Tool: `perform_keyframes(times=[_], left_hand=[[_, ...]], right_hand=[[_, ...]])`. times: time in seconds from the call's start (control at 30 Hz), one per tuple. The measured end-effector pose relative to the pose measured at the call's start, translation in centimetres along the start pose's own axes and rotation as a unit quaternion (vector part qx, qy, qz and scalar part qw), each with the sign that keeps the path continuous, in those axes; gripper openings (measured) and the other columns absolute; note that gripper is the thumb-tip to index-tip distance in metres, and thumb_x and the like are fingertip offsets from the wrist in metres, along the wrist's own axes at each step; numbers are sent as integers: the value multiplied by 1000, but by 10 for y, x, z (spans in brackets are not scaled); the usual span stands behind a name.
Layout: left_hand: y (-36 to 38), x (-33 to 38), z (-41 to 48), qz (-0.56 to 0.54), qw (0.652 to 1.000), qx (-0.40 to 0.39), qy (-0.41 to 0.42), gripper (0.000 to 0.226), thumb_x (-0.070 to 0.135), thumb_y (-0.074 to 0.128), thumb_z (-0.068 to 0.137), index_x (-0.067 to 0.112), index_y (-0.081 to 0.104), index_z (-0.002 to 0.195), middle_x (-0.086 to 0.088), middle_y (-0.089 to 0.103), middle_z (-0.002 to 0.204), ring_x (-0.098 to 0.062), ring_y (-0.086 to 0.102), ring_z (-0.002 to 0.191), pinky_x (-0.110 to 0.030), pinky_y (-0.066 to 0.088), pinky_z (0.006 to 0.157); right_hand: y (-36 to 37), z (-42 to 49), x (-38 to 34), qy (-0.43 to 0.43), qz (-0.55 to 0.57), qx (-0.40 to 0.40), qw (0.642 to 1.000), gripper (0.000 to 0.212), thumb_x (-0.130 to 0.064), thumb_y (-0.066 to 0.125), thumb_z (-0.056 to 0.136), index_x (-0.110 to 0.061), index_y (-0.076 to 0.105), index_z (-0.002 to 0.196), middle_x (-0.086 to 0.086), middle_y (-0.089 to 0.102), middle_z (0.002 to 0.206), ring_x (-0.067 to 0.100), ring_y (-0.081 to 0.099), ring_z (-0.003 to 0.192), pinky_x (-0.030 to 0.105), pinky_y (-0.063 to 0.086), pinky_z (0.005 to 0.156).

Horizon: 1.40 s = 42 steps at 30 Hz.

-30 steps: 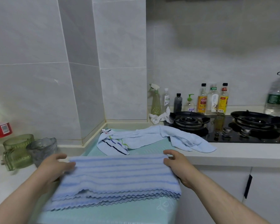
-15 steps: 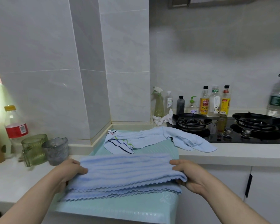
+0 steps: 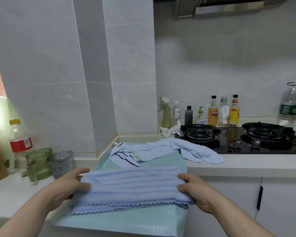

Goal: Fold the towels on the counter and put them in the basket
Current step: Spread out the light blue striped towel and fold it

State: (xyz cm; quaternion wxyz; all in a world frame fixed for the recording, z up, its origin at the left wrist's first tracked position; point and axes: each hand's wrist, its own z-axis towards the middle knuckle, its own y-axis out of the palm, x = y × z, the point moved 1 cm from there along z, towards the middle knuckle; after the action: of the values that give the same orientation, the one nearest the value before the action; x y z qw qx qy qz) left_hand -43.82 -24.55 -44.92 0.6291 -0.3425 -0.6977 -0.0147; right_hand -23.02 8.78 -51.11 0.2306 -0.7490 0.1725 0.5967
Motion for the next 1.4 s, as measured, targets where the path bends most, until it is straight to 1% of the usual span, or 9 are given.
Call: perform_keyframes(times=[0.4,0.53,0.6,0.67,0.77,0.9,1.07,1.17,1.4], left_hand=[[-8,-20,3,4,996,62,-66,55,-16,66,70,-1,56,122,-21,67,104,-39,64,96,-51,52,92],[6,-12,-11,210,970,121,28,76,10,76,68,16,47,137,-14,56,129,-27,58,111,-36,48,93],[20,-1,-17,281,938,155,134,68,21,73,76,21,46,139,-5,47,144,-22,48,127,-34,38,104],[42,5,-16,302,925,103,205,60,33,64,86,28,42,141,3,38,152,-15,39,136,-31,28,113],[78,-1,-4,407,899,-9,161,66,58,40,93,33,21,151,7,10,161,-12,9,149,-37,8,120],[90,-8,7,522,843,-31,127,76,68,23,89,33,3,154,5,-6,162,-15,-6,149,-45,0,120],[114,19,8,453,867,-32,202,72,59,34,94,29,9,154,5,-3,162,-12,-5,149,-36,-1,120],[144,31,10,409,884,-88,208,97,84,22,76,30,5,154,12,-3,161,-7,-7,148,-33,-5,121],[171,30,13,459,854,-96,224,132,99,5,43,27,4,154,7,-4,162,-11,-6,149,-39,-3,121]], right_hand=[[-4,-6,-1,47,34,5,998,58,14,46,87,-5,44,142,14,47,140,26,55,81,32,47,70],[0,-11,-1,-12,-74,8,997,69,12,51,83,-13,39,146,7,45,143,16,50,109,23,43,85],[1,-14,-3,-19,-93,7,995,70,6,54,81,-21,42,144,3,53,132,17,56,107,20,47,76],[3,-16,-6,-9,-65,1,998,64,-2,57,83,-27,44,140,1,59,119,18,63,96,22,49,67],[2,-14,-14,21,32,-4,999,49,-5,56,89,-28,50,132,0,65,106,22,67,81,28,52,64],[-4,-10,-26,35,112,-44,992,46,3,53,90,-27,54,125,12,71,92,23,59,63,25,47,55],[-6,-9,-36,7,101,-52,994,59,11,48,85,-20,50,135,11,56,127,29,63,88,33,48,68],[-15,-8,-43,-20,117,-44,992,64,17,43,83,-17,49,137,6,57,130,30,63,107,34,51,76],[-17,-24,-67,-62,141,-65,986,68,20,43,80,-20,51,134,9,63,121,30,67,94,32,51,71]])
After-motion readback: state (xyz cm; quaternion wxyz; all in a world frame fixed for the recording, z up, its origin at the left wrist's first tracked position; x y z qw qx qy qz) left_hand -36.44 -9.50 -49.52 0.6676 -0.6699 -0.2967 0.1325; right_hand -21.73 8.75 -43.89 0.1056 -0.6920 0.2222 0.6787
